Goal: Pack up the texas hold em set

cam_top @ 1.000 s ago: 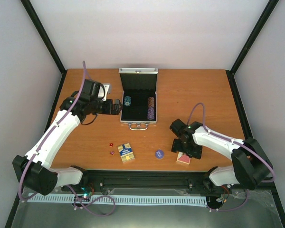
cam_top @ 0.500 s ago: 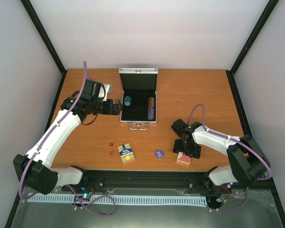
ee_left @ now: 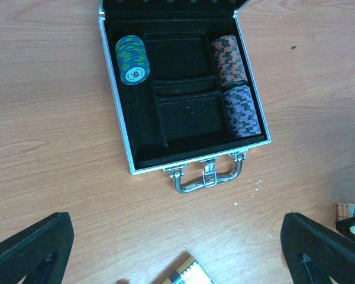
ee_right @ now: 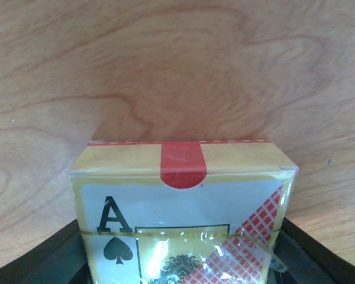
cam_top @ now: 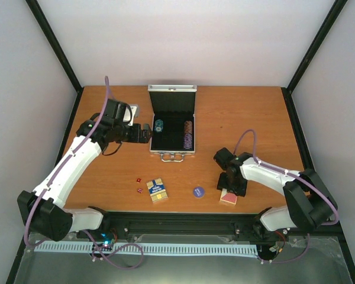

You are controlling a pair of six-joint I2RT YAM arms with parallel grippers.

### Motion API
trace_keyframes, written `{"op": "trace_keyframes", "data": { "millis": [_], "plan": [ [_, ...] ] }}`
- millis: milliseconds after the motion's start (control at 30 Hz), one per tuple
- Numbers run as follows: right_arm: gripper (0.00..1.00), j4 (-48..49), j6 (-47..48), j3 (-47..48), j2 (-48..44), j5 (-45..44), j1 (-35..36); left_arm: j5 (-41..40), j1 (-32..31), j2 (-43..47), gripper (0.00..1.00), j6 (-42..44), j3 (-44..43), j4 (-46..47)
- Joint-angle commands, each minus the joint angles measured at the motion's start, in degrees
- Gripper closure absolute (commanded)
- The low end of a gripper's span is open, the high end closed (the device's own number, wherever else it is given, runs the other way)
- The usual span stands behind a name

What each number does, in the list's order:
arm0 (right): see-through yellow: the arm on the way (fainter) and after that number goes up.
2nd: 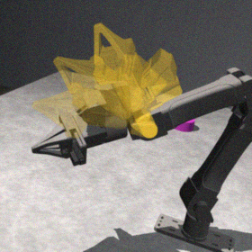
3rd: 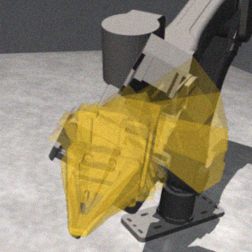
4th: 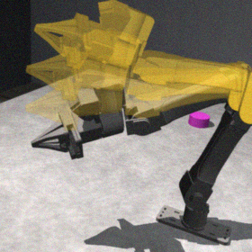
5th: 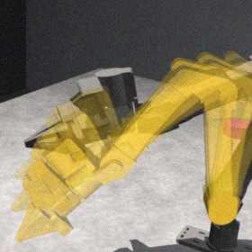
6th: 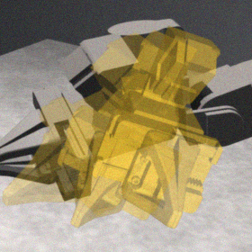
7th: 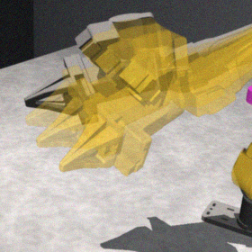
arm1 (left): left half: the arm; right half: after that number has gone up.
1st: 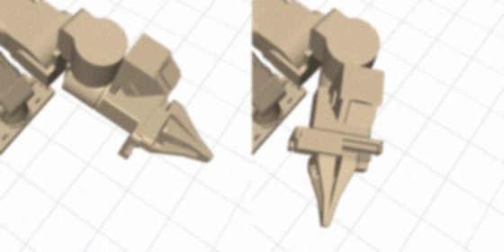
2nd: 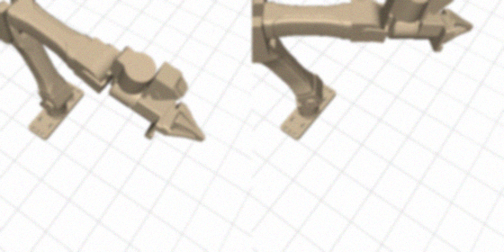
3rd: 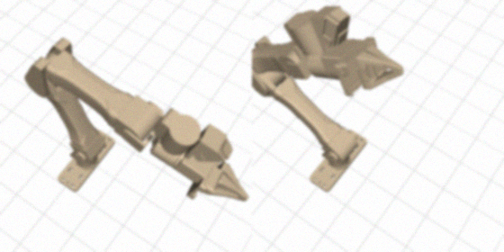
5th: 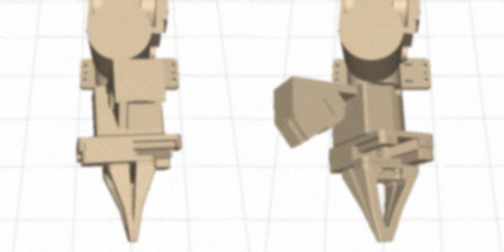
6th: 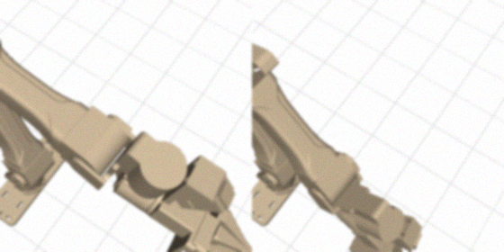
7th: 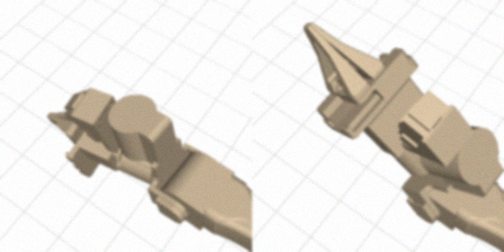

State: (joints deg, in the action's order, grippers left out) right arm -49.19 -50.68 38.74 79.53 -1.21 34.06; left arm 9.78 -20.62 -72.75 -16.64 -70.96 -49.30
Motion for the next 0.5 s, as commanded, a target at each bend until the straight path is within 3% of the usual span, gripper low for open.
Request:
{"op": "trace_keyframes", "data": {
  "millis": [0,233,467],
  "plan": [
    [0.97,-1.95,-3.29,3.44,-1.77,0.6,-0.31,-0.14,0.43,-0.01,0.02,1.37,-0.51,-0.02],
    [0.97,-6.42,-9.69,22.78,-0.61,-0.37,-0.31,-1.49,0.36,1.1,0.02,2.4,-1.9,-2.59],
    [0.97,1.29,-16.3,41.54,11.67,-0.37,-0.27,-8.55,0.39,5.01,0.01,1.93,-2.51,-5.47]
  ]
}}
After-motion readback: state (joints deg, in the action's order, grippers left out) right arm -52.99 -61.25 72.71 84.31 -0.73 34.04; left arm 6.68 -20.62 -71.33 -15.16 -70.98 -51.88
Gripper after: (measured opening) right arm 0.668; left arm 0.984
